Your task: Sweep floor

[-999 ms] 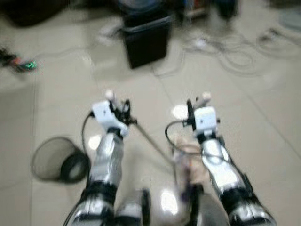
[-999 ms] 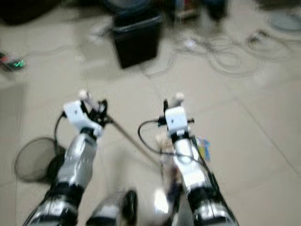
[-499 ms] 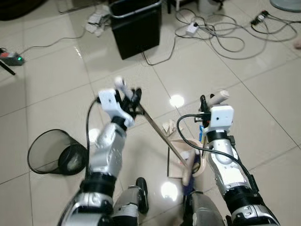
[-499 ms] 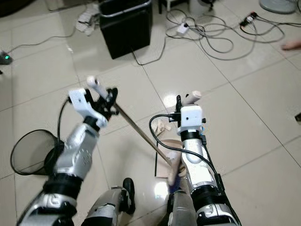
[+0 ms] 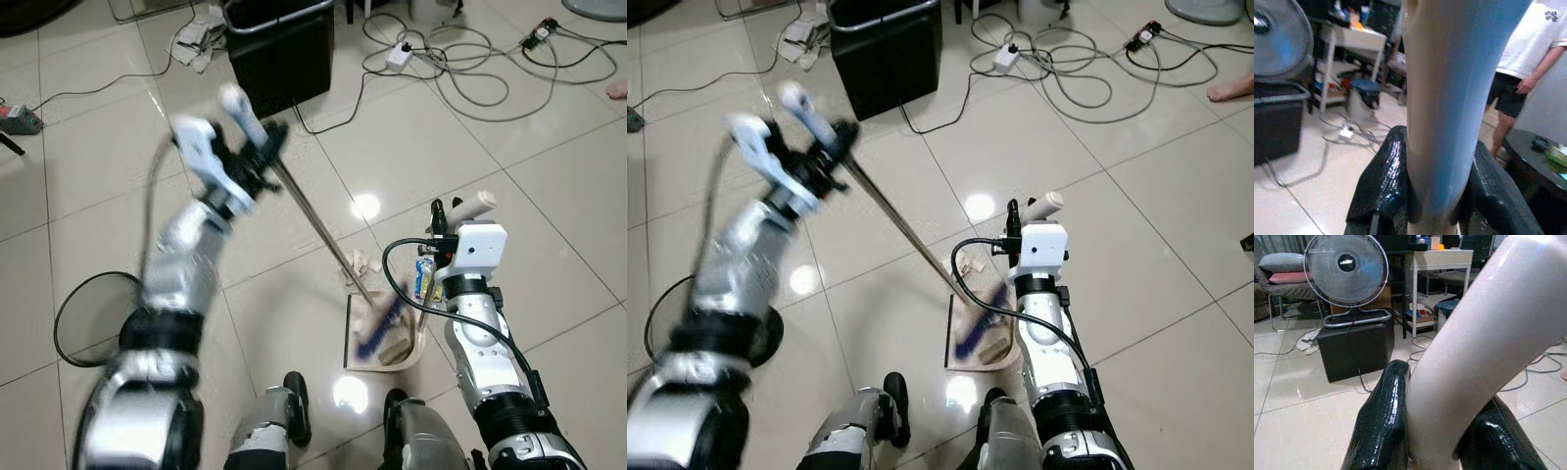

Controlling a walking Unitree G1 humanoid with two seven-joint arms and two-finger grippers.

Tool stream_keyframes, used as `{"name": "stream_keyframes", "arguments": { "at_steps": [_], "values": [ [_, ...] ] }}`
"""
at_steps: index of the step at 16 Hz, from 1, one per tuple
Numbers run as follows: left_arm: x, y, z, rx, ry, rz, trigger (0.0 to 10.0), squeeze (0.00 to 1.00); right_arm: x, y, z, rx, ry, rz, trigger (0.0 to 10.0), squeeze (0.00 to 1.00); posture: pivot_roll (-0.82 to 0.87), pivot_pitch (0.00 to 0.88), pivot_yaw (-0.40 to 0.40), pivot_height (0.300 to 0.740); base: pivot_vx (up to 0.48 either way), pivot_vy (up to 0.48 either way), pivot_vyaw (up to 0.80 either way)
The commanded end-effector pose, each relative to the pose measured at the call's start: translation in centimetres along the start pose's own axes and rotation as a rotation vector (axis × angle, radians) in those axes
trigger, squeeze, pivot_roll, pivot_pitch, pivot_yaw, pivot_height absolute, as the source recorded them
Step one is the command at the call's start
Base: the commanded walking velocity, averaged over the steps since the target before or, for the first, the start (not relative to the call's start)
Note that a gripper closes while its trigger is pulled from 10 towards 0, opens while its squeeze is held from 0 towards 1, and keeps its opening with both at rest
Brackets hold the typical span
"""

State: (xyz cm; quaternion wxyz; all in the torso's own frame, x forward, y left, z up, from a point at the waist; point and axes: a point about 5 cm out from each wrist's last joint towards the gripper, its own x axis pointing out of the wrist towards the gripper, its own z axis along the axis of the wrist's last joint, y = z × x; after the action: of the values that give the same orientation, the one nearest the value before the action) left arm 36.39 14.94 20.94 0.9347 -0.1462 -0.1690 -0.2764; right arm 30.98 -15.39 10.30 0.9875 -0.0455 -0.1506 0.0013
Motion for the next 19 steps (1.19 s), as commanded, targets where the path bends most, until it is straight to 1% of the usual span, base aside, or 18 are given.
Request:
{"name": "stream_keyframes", "arguments": {
  "at_steps": [1, 2, 3, 4, 5, 6, 7, 8, 9, 10, 11, 12, 13, 14, 15, 17, 18, 19],
  "values": [
    [-0.6, 1.6, 1.1, 0.040, -0.053, 0.060, 10.0, 0.00, -0.7, 0.0, -0.8, 0.030, 0.045, -0.004, 10.0, 0.00, 0.01, 0.167, 0.115, 0.740, 0.000, 0.000, 0.00],
    [-1.1, 3.1, 1.8, 0.110, -0.065, 0.147, 10.0, 0.00, -0.6, -0.2, -0.6, 0.047, 0.034, -0.014, 10.0, 0.00, 0.01, 0.157, 0.114, 0.740, 0.000, 0.000, 0.00],
    [-1.6, 4.2, 2.1, 0.171, -0.059, 0.222, 10.0, 0.00, -0.6, -0.4, -0.4, 0.066, 0.021, -0.023, 10.0, 0.00, 0.00, 0.150, 0.113, 0.740, 0.000, 0.000, 0.00],
    [-1.9, 4.7, 2.1, 0.205, -0.046, 0.262, 10.0, 0.00, -0.7, -0.6, -0.2, 0.080, 0.014, -0.030, 10.0, 0.00, 0.00, 0.143, 0.111, 0.740, 0.000, 0.000, 0.00],
    [-3.1, 5.8, 1.4, 0.287, 0.009, 0.340, 10.0, 0.00, -0.8, -1.0, 0.3, 0.124, -0.012, -0.051, 10.0, 0.00, 0.00, 0.127, 0.107, 0.740, 0.000, 0.000, 0.00],
    [-3.7, 6.1, 1.0, 0.313, 0.032, 0.365, 10.0, 0.00, -0.9, -1.2, 0.5, 0.139, -0.025, -0.058, 10.0, 0.00, 0.00, 0.123, 0.105, 0.740, 0.000, 0.000, 0.00],
    [-4.9, 6.6, 0.1, 0.369, 0.082, 0.394, 10.0, 0.00, -0.9, -1.6, 1.1, 0.164, -0.047, -0.068, 10.0, 0.00, -0.01, 0.118, 0.103, 0.740, 0.000, 0.000, 0.00],
    [-6.5, 7.0, -1.1, 0.392, 0.127, 0.430, 10.0, 0.00, -1.0, -2.3, 1.9, 0.205, -0.075, -0.100, 10.0, 0.00, -0.02, 0.105, 0.097, 0.740, 0.000, 0.000, 0.00],
    [-7.5, 7.2, -2.0, 0.389, 0.157, 0.451, 10.0, 0.00, -1.0, -2.8, 2.6, 0.232, -0.097, -0.121, 10.0, 0.00, -0.02, 0.103, 0.097, 0.740, 0.000, 0.000, 0.00],
    [-8.4, 7.1, -2.8, 0.375, 0.184, 0.456, 10.0, 0.00, -0.8, -3.2, 3.4, 0.244, -0.125, -0.132, 10.0, 0.00, -0.03, 0.093, 0.095, 0.740, 0.000, 0.000, 0.00],
    [-9.4, 6.8, -3.9, 0.358, 0.214, 0.462, 10.0, 0.00, -0.4, -3.7, 4.8, 0.260, -0.152, -0.143, 10.0, 0.00, -0.04, 0.086, 0.094, 0.740, 0.000, 0.000, 0.00],
    [-10.3, 6.4, -4.5, 0.340, 0.222, 0.483, 10.0, 0.00, 0.2, -4.0, 6.0, 0.277, -0.143, -0.142, 10.0, 0.00, -0.04, 0.081, 0.094, 0.740, 0.000, 0.000, 0.00],
    [-10.6, 6.3, -4.7, 0.326, 0.223, 0.492, 10.0, 0.00, 0.6, -4.1, 6.7, 0.276, -0.141, -0.134, 10.0, 0.00, -0.05, 0.079, 0.095, 0.740, 0.000, 0.000, 0.00],
    [-11.1, 5.8, -5.0, 0.311, 0.230, 0.522, 10.0, 0.00, 1.6, -4.3, 8.8, 0.261, -0.171, -0.096, 10.0, 0.00, -0.05, 0.075, 0.096, 0.740, 0.000, 0.000, 0.00],
    [-11.2, 5.5, -5.0, 0.316, 0.225, 0.528, 10.0, 0.00, 2.0, -4.3, 9.9, 0.258, -0.192, -0.073, 10.0, 0.00, -0.05, 0.071, 0.096, 0.740, 0.000, 0.000, 0.00],
    [-10.9, 4.1, -4.6, 0.353, 0.210, 0.474, 10.0, 0.00, 3.2, -4.2, 13.0, 0.290, -0.245, -0.041, 10.0, 0.00, -0.06, 0.066, 0.089, 0.740, 0.000, 0.000, 0.80],
    [-10.7, 3.8, -4.5, 0.364, 0.204, 0.457, 10.0, 0.00, 3.5, -4.2, 13.7, 0.296, -0.255, -0.033, 10.0, 0.00, -0.05, 0.064, 0.082, 0.740, 0.000, 0.000, 0.80],
    [-10.3, 3.2, -4.2, 0.382, 0.199, 0.443, 10.0, 0.00, 4.0, -4.1, 14.8, 0.324, -0.265, -0.023, 10.0, 0.00, -0.05, 0.062, 0.076, 0.740, 0.000, 0.000, 0.80]
  ]
}}
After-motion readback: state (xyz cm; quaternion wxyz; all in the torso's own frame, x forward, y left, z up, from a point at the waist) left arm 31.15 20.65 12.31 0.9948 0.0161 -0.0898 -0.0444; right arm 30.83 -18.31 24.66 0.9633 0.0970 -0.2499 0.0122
